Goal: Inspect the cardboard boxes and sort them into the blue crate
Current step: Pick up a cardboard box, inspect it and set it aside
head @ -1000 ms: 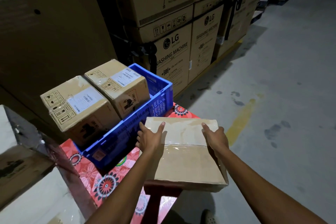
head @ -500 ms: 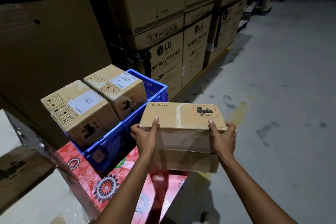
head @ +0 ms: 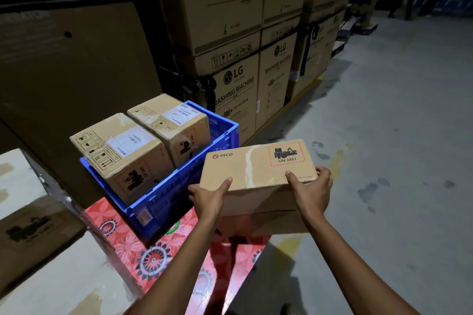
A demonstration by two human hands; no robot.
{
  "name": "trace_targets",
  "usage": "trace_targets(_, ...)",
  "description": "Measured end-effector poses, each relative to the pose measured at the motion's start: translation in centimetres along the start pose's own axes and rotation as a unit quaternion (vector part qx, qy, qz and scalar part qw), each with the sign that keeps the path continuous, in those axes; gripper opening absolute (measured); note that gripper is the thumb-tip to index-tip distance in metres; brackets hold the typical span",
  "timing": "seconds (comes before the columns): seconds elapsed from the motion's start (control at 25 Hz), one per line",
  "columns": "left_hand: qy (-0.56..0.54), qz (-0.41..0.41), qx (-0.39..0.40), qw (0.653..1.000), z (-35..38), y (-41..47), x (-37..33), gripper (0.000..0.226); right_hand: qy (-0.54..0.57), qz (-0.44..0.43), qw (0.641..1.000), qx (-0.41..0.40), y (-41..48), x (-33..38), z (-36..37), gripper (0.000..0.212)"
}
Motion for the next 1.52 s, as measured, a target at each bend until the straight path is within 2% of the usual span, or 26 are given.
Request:
trace_targets(0.12,-0.031,-0.037,0.063,0.997,-0.8,0.1,1.1,0.099,-0.06,-0.093,0.994,0.003,1.1,2.7,0.0,0.07)
trace_targets(0.2,-0.004,-0.041,0.1,0.994,-1.7,0.1,1.0,0.099,-0.102,-0.125,0.986,0.033,1.7,4.3,0.3,0.072)
trace_targets(0.28,0.088,-0.013,0.122,0.989,-2.7,0.5,-0.1,0.105,-0.123,-0.148,0.979,0.075,2.2,5.1,0.7,0.074)
trace_targets(0.4,0.215,0.07,0.165,0.96,-3.3,0.5,-3.4,0.107,-0.143,-0.196,0.96,0.143,1.7,6.0,1.8,0.076)
trace_targets(0.52,0.155,0.138,0.154,0.966,-3.3,0.1,-5.8,0.085,-0.105,-0.24,0.945,0.196,0.2,6.4,2.8,0.073)
trace_targets(0.6,0.099,0.153,0.131,0.974,-3.7,-1.2,-7.0,0.075,-0.045,-0.255,0.938,0.23,-0.7,6.5,3.1,0.058)
trace_targets(0.72,0.045,0.144,0.172,0.973,-4.6,-2.4,-8.7,0.081,0.093,-0.196,0.938,0.272,-1.6,6.6,3.7,0.021)
trace_targets(0.84,-0.018,0.063,0.259,0.964,-5.5,-2.5,-10.0,0.072,0.217,-0.095,0.94,0.246,-2.0,6.5,4.1,0.024)
trace_targets(0.92,-0.053,0.026,0.294,0.954,-6.2,-2.5,-10.5,0.057,0.296,-0.042,0.924,0.24,-2.7,6.4,4.5,0.012)
trace_targets(0.96,-0.062,0.011,0.305,0.95,-6.4,-2.4,-10.6,0.045,0.339,-0.005,0.903,0.264,-3.0,6.3,4.9,0.016)
trace_targets(1.04,-0.095,-0.02,0.315,0.944,-6.5,-2.7,-10.2,0.026,0.404,0.067,0.854,0.32,-3.6,6.0,5.2,0.048)
trace_targets(1.12,-0.148,-0.034,0.323,0.934,-6.4,-3.0,-9.1,0.022,0.422,0.089,0.834,0.345,-3.6,5.4,5.1,0.071)
trace_targets(1.2,-0.19,-0.008,0.335,0.923,-6.0,-2.9,-7.1,0.054,0.419,0.085,0.835,0.347,-3.4,5.0,4.6,0.076)
trace_targets(1.28,-0.206,0.002,0.342,0.917,-5.0,-2.3,-4.6,0.079,0.379,0.085,0.855,0.344,-3.1,4.7,4.1,0.064)
trace_targets(1.4,-0.203,0.0,0.325,0.924,-3.3,-2.1,-2.9,0.071,0.271,0.076,0.894,0.348,-2.8,4.5,3.8,0.04)
trace_targets(1.52,-0.185,0.006,0.322,0.929,-1.8,-2.0,-3.4,0.055,0.234,0.082,0.908,0.338,-2.1,3.9,3.6,0.047)
Point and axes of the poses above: each hand's wrist, its own y-axis towards the middle knuckle, its own z-axis out of the palm, x = y × z, the point moved 2 cm from there along y, towards the middle knuckle, and after that the axes turned 13 degrees about x, right-handed, at the moved point
